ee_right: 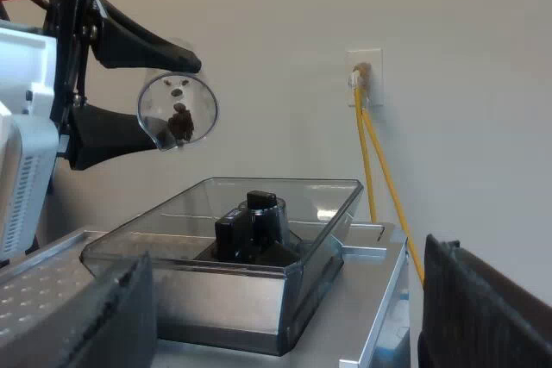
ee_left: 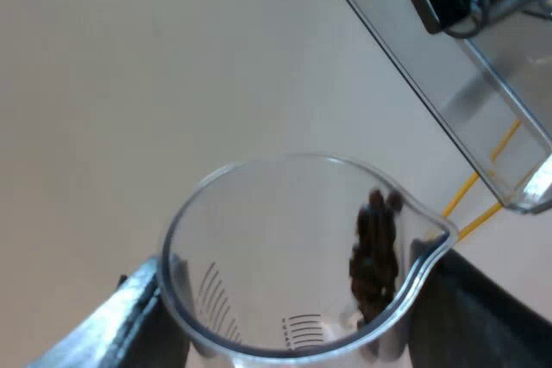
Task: Pour the beans into the coffee machine
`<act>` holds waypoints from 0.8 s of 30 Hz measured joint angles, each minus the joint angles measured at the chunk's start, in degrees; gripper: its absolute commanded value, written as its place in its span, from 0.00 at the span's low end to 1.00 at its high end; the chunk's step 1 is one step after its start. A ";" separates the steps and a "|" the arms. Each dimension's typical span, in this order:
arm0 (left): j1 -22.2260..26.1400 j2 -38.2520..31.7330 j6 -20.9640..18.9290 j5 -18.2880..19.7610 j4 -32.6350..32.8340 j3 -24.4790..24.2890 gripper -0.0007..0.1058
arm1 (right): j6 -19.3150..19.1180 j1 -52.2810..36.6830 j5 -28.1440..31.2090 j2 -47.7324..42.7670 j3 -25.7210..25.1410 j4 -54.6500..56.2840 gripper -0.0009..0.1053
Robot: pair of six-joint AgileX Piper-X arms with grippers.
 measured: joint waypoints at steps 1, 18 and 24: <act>0.00 0.00 1.04 0.00 0.00 0.00 0.20 | 0.00 0.00 0.00 0.00 0.00 0.00 0.64; 0.00 0.00 12.54 0.28 -0.23 0.00 0.20 | 0.00 0.00 0.00 0.00 0.00 0.00 0.64; 0.00 0.00 14.67 0.37 -0.35 0.00 0.20 | 0.00 0.00 0.00 0.00 0.00 0.00 0.64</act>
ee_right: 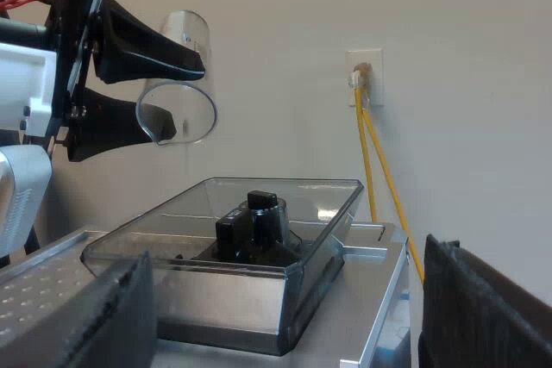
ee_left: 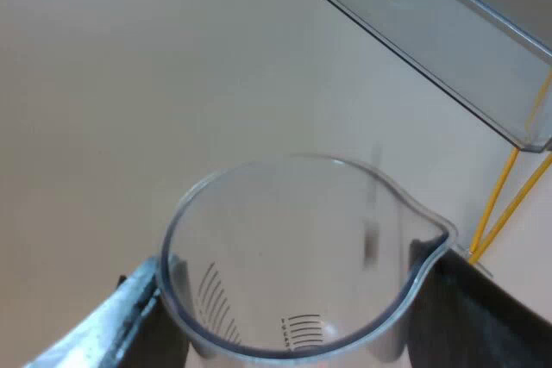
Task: Pour the beans into the coffee machine
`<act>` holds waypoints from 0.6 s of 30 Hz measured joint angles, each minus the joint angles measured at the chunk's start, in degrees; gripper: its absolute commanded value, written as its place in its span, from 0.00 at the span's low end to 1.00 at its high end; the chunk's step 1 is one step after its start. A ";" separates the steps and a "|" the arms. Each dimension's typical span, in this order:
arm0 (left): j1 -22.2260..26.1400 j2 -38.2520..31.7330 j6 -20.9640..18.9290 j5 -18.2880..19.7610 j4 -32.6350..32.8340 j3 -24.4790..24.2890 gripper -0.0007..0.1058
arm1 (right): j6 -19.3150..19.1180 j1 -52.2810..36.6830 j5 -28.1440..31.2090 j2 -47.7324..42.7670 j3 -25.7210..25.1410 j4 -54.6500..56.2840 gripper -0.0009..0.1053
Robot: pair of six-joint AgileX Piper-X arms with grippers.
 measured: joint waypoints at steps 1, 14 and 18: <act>0.00 0.00 -0.02 0.00 0.00 0.00 0.20 | 0.00 0.00 0.00 0.00 0.00 0.00 0.64; 0.00 0.00 0.25 0.00 0.00 0.00 0.20 | 0.00 0.00 0.00 0.00 0.00 0.00 0.64; 0.00 0.00 -1.63 0.00 0.00 0.00 0.20 | 0.00 0.00 0.00 0.00 0.00 0.00 0.64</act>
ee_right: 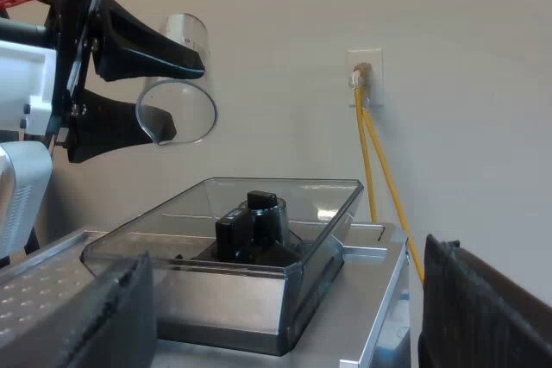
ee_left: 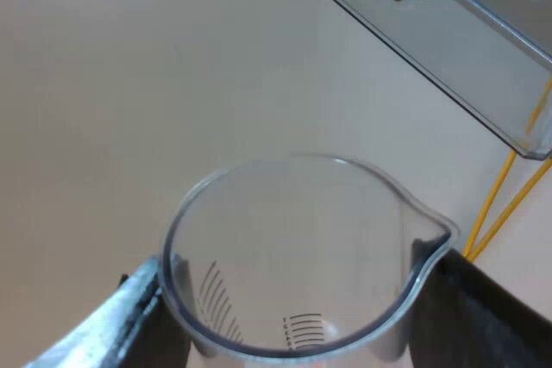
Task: Pour the beans into the coffee machine
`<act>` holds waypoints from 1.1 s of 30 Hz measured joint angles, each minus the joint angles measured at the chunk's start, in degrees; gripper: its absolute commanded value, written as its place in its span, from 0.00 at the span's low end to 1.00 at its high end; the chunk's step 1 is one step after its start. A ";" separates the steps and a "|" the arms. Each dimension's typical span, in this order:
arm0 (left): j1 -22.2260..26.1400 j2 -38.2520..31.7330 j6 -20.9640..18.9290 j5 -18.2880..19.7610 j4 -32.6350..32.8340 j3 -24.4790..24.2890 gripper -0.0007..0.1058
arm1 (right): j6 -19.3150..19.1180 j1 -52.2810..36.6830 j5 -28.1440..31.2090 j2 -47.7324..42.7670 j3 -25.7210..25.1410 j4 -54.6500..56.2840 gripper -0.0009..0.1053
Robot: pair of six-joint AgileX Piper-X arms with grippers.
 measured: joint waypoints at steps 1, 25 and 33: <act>0.00 0.00 0.00 0.00 0.00 0.00 0.20 | 0.00 0.00 0.00 0.00 0.00 0.00 0.64; 0.00 -1.85 -62.99 -10.42 1.43 0.00 0.20 | 0.00 0.00 -5.41 0.00 0.00 0.00 0.64; 0.28 -8.21 -84.74 -11.07 6.99 0.00 0.20 | -0.98 0.00 -14.15 0.00 0.00 0.00 0.64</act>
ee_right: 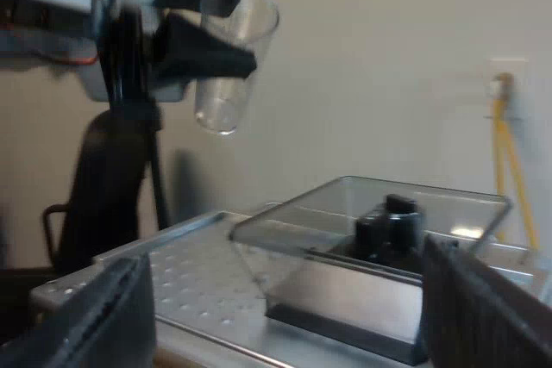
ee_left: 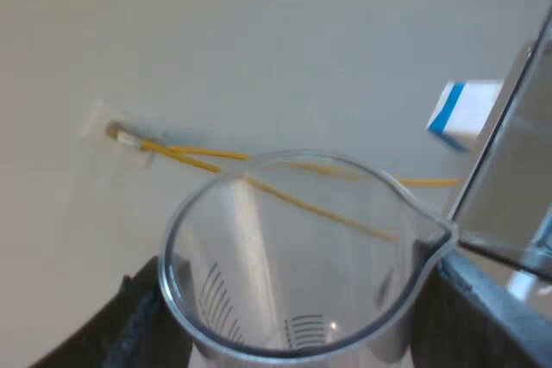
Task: Pour the beans into the coffee machine
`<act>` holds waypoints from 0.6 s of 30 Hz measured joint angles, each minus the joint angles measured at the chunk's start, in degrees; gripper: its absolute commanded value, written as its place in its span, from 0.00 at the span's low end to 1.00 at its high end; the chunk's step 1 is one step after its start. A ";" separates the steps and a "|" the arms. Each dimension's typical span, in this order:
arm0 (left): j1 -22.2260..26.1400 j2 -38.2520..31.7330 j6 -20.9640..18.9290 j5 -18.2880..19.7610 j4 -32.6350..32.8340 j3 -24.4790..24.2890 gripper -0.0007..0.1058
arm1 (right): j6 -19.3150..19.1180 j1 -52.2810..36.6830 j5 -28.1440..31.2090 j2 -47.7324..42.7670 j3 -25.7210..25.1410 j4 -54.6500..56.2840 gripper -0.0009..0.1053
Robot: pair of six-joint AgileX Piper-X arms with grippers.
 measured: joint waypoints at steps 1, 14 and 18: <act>0.36 -0.99 -2.77 0.00 1.28 0.00 0.20 | -0.06 0.00 -0.67 0.00 0.00 0.00 0.64; 13.44 -9.07 -17.34 5.97 13.01 0.00 0.20 | -0.06 0.47 -13.88 0.00 -0.34 4.43 0.64; 18.82 -12.21 -21.62 8.69 13.54 2.01 0.20 | -0.30 5.60 -14.10 0.00 -0.34 9.80 0.64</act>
